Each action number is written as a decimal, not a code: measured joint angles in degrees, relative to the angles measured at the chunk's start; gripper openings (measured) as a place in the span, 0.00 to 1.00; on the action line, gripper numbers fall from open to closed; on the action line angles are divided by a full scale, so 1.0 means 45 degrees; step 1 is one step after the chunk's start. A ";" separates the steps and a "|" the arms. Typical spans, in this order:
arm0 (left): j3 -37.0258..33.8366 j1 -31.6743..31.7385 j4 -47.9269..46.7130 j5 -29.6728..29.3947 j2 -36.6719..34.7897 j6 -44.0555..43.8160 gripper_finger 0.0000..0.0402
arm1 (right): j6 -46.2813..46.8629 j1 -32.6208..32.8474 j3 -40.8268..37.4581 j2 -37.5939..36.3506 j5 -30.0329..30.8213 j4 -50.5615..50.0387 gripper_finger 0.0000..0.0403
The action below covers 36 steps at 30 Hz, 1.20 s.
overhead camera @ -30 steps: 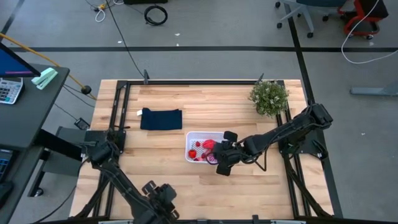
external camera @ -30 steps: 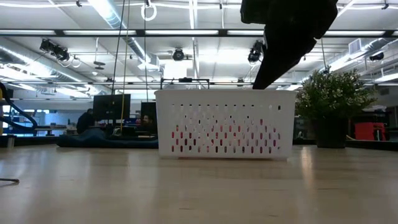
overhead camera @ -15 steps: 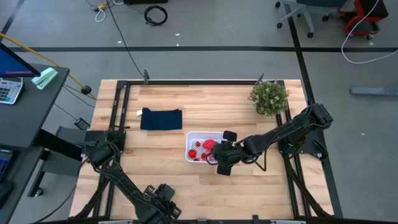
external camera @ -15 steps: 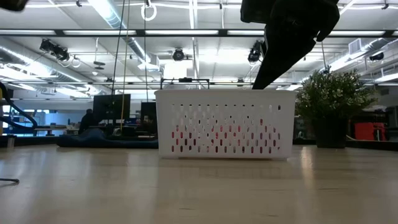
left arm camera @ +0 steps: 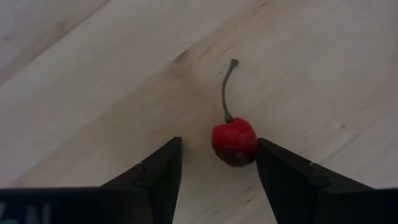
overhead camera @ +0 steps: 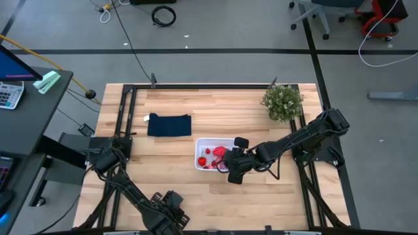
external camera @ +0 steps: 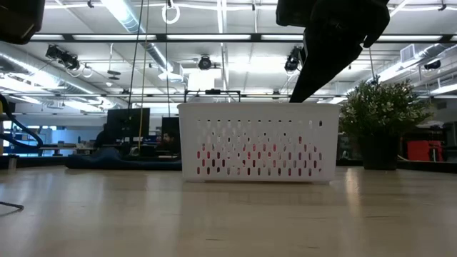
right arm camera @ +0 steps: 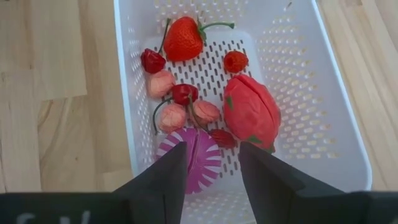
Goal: Pick and placing Produce into tupperware
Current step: Put the cherry into the white bin
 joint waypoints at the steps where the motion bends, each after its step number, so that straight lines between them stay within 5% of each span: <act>1: 0.0000 -0.0005 -0.0026 -0.0024 0.0005 0.0000 0.51 | 0.0000 0.0000 0.0000 0.0000 0.0004 0.0004 0.38; 22: -0.0029 0.0079 0.0009 -0.1183 0.0063 0.0755 0.19 | 0.0651 0.0000 0.0000 0.0000 0.0010 0.0019 0.38; 36: 0.2499 0.1873 -0.0940 -0.3492 -0.0070 0.7335 0.19 | 0.2061 0.0751 0.0005 -0.0006 -0.0264 -0.0728 0.38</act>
